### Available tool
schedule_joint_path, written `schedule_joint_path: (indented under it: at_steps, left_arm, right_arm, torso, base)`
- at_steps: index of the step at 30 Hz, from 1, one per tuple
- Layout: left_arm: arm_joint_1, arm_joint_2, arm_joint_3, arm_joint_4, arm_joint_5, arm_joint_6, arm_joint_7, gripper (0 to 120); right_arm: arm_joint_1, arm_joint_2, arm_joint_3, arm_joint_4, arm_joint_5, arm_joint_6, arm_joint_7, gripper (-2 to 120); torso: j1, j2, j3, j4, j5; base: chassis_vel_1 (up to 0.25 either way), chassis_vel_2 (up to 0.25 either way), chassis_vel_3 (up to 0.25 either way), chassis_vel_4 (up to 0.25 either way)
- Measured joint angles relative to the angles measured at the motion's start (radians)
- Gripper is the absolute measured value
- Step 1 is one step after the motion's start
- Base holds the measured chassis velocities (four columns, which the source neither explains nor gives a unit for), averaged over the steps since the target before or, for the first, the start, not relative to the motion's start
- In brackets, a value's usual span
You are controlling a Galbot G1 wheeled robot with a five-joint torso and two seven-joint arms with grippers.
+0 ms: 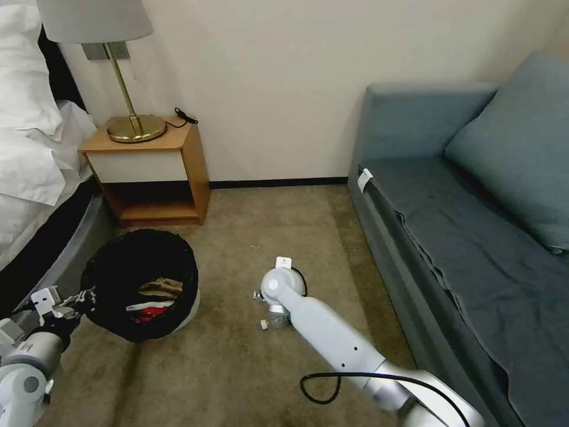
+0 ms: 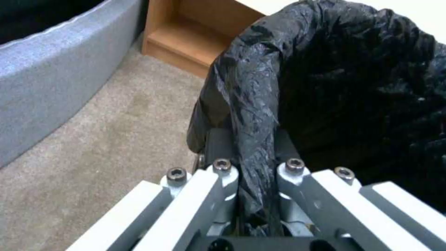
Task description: Pick up the trash bin, then pick up the garbage on the floor and place it into the trash bin.
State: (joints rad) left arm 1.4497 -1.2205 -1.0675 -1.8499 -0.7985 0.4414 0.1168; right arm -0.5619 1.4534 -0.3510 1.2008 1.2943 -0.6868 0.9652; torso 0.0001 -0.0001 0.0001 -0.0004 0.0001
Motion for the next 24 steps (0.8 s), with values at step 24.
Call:
schedule_joint_path:
  at_steps: [24]
  left_arm:
    - [-0.007, 0.029, -0.007, 0.046, -0.018, -0.016, 0.01, 4]
  right_arm:
    - [0.039, 0.159, 0.121, -0.246, 0.068, 0.001, 0.135, 100]
  torso:
    - [0.0, 0.0, 0.0, 0.0003, -0.0003]
  base:
    - [0.0, 0.0, 0.0, 0.0]
